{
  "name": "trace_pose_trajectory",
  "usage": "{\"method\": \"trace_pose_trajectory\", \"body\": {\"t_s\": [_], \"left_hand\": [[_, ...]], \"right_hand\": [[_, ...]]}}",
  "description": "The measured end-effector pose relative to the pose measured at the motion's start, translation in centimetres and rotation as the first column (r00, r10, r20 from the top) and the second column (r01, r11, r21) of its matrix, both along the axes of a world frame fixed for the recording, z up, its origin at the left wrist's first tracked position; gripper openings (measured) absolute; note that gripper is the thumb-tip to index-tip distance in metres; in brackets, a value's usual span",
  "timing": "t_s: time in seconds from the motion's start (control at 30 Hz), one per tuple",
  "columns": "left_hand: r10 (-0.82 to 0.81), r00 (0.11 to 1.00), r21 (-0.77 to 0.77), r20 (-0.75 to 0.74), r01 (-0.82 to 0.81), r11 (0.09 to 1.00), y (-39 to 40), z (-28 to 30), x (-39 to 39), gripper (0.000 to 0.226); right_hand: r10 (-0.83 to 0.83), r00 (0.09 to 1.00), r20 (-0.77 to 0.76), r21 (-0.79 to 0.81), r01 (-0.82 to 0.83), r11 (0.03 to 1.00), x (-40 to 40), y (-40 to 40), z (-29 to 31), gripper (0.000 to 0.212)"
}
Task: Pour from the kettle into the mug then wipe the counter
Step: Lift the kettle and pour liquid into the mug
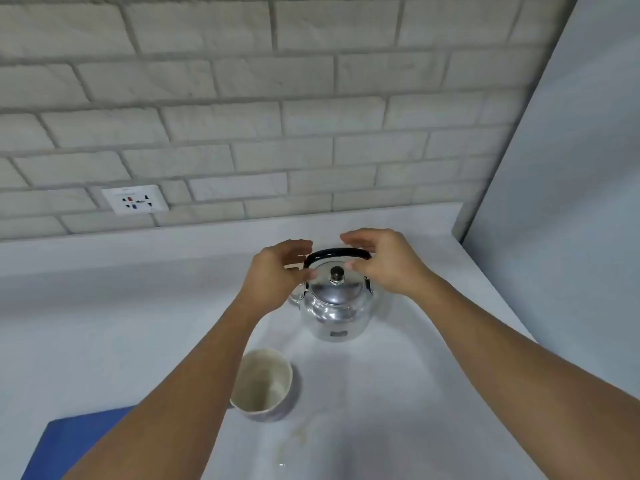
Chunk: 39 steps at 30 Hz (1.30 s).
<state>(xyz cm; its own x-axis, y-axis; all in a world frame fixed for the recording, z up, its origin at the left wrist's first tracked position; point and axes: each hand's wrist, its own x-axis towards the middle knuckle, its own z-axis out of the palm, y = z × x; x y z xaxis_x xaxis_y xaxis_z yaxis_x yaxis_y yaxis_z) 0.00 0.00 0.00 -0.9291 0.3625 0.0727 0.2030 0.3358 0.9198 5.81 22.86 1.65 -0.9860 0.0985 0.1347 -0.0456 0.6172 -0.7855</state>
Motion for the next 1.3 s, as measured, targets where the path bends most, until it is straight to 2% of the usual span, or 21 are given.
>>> {"method": "trace_pose_trajectory", "body": {"t_s": [0.17, 0.3, 0.5, 0.8, 1.03, 1.3], "left_hand": [[0.001, 1.000, -0.096, 0.002, 0.000, 0.995, 0.7, -0.8, -1.1, 0.048], [0.034, 0.999, -0.104, -0.030, -0.036, 0.994, 0.8, -1.4, -1.7, 0.037], [0.040, 0.999, -0.079, -0.024, -0.042, 0.996, 0.6, -1.6, -2.0, 0.029], [-0.061, 0.993, -0.085, -0.102, 0.052, 0.995, -0.2, 0.0, -1.4, 0.027], [-0.100, 0.994, 0.129, -0.040, 0.104, 0.986, -7.5, 2.7, 2.3, 0.035], [-0.125, 0.991, 0.062, 0.047, 0.122, 0.991, -16.2, -1.4, 8.7, 0.041]], "right_hand": [[0.001, 0.999, 0.052, 0.011, -0.002, 1.000, -1.2, -0.1, -0.7, 0.042], [-0.003, 0.999, 0.043, -0.008, 0.003, 1.000, -1.7, 0.1, -1.6, 0.027], [0.007, 1.000, 0.006, -0.064, -0.007, 0.998, -1.9, 0.1, -1.9, 0.015], [0.019, 0.996, -0.083, -0.151, -0.031, 0.988, -0.1, -1.0, -0.3, 0.022], [0.020, 0.980, -0.196, -0.114, -0.044, 0.993, 3.9, -1.5, 2.9, 0.017], [0.062, 0.963, -0.262, -0.034, -0.073, 0.997, 8.2, -1.8, 5.6, 0.014]]}}
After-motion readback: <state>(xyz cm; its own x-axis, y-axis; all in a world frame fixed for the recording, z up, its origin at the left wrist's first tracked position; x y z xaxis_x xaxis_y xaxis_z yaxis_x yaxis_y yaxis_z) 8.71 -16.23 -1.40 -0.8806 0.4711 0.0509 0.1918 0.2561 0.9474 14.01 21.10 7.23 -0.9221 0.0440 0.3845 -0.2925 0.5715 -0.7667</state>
